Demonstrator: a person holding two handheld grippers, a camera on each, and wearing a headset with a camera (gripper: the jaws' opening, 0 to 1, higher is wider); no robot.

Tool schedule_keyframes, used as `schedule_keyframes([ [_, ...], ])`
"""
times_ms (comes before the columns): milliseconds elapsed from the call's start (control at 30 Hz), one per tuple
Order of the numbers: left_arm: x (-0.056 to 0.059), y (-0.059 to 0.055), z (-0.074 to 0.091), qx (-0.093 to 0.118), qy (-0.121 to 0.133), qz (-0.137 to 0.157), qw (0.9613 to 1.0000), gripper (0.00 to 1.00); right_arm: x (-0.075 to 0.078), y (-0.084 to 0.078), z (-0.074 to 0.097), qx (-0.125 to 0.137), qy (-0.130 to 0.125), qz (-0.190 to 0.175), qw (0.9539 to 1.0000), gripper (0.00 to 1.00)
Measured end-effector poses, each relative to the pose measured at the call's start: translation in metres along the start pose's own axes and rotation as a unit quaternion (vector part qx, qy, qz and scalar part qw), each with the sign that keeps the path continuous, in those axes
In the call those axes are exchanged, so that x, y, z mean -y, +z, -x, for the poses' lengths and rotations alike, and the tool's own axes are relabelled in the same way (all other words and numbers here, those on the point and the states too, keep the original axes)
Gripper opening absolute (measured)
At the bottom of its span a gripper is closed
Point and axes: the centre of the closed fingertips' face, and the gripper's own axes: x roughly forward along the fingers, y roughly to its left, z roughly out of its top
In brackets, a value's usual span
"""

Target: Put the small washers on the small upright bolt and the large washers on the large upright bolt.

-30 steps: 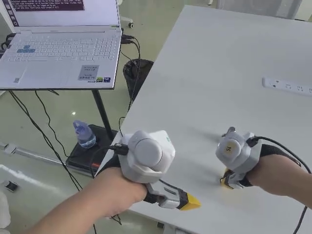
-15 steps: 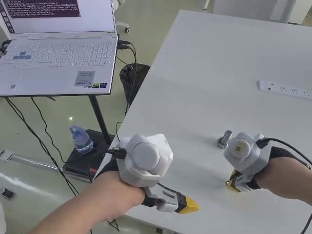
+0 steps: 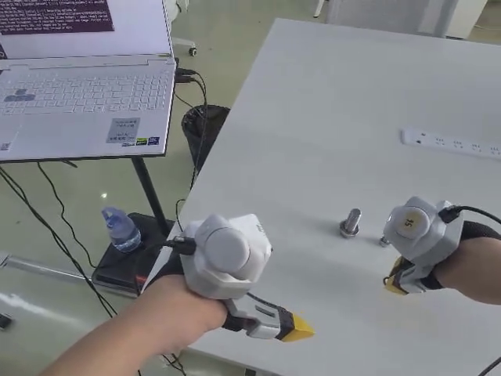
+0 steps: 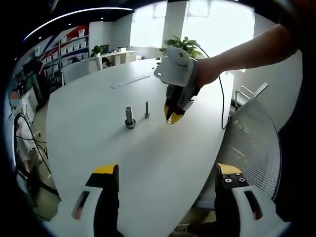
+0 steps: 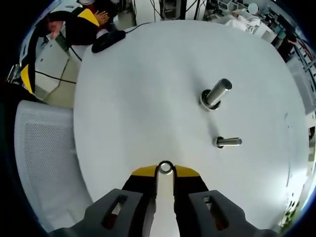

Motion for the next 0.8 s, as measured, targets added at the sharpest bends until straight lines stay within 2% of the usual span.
schedule_keyframes([
  [300, 0.001, -0.001, -0.001, -0.005, -0.001, 0.001, 1.0, 0.79, 0.018, -0.004, 0.016, 0.003, -0.018, -0.01, 0.9998, 0.11],
  [533, 0.001, -0.001, -0.003, -0.006, -0.001, 0.002, 1.0, 0.79, 0.035, 0.002, 0.026, 0.012, -0.03, -0.018, 0.9993, 0.11],
  [800, -0.005, 0.002, -0.003, -0.006, 0.001, 0.001, 1.0, 0.79, 0.05, 0.011, 0.03, 0.019, -0.042, -0.022, 0.9987, 0.11],
])
